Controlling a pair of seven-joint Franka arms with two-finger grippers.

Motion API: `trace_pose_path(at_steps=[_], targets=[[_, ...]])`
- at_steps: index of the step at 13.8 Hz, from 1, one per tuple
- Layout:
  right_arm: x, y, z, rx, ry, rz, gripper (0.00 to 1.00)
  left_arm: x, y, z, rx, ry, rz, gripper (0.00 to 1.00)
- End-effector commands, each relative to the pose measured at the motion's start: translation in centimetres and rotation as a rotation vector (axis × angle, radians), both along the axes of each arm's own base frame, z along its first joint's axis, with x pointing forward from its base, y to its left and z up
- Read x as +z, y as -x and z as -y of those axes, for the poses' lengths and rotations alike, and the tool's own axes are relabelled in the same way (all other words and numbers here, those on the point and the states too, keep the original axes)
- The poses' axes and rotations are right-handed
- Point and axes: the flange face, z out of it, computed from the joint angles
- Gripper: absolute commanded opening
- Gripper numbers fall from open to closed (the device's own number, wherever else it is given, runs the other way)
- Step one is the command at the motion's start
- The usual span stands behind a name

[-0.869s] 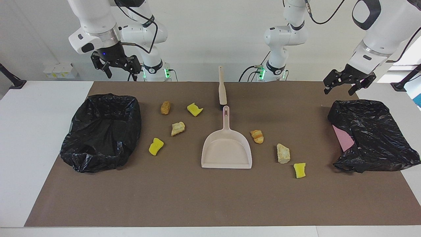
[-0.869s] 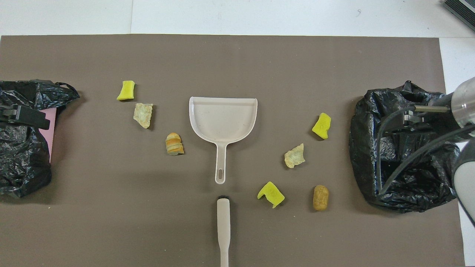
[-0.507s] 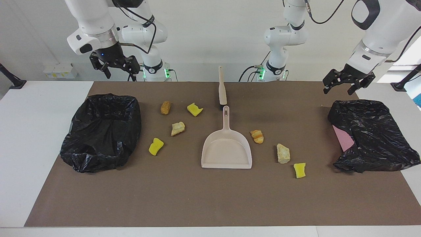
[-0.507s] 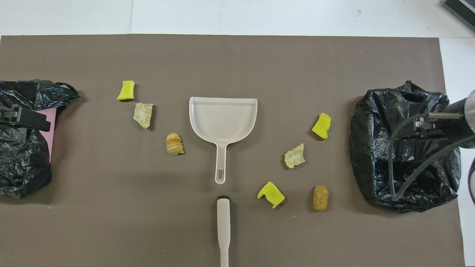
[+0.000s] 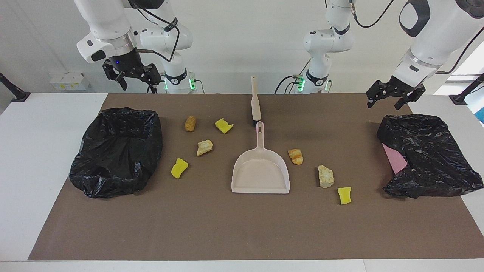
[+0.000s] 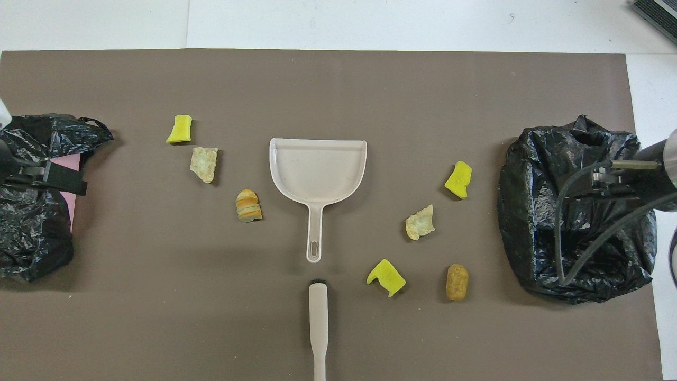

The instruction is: Sweep and dump trash in bin

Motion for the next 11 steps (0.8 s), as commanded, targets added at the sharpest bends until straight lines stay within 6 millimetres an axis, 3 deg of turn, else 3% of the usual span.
trace_pose_path(at_steps=[1, 4, 7, 11], targets=[[0.0, 0.3, 0.4, 0.022, -0.021, 0.008, 1.0, -2.4, 2.0, 4.8, -0.02, -0.015, -0.003, 1.0], [0.0, 0.4, 0.3, 0.024, -0.021, 0.006, 1.0, -4.7, 5.1, 9.5, -0.011, 0.01, -0.002, 1.0], [0.0, 0.5, 0.3, 0.016, -0.02, 0.006, 1.0, -6.8, 8.9, 12.1, -0.049, 0.047, -0.04, 1.0], [0.0, 0.4, 0.4, 0.016, -0.02, 0.005, 1.0, -9.2, 14.7, 18.6, -0.067, 0.05, -0.048, 1.0]])
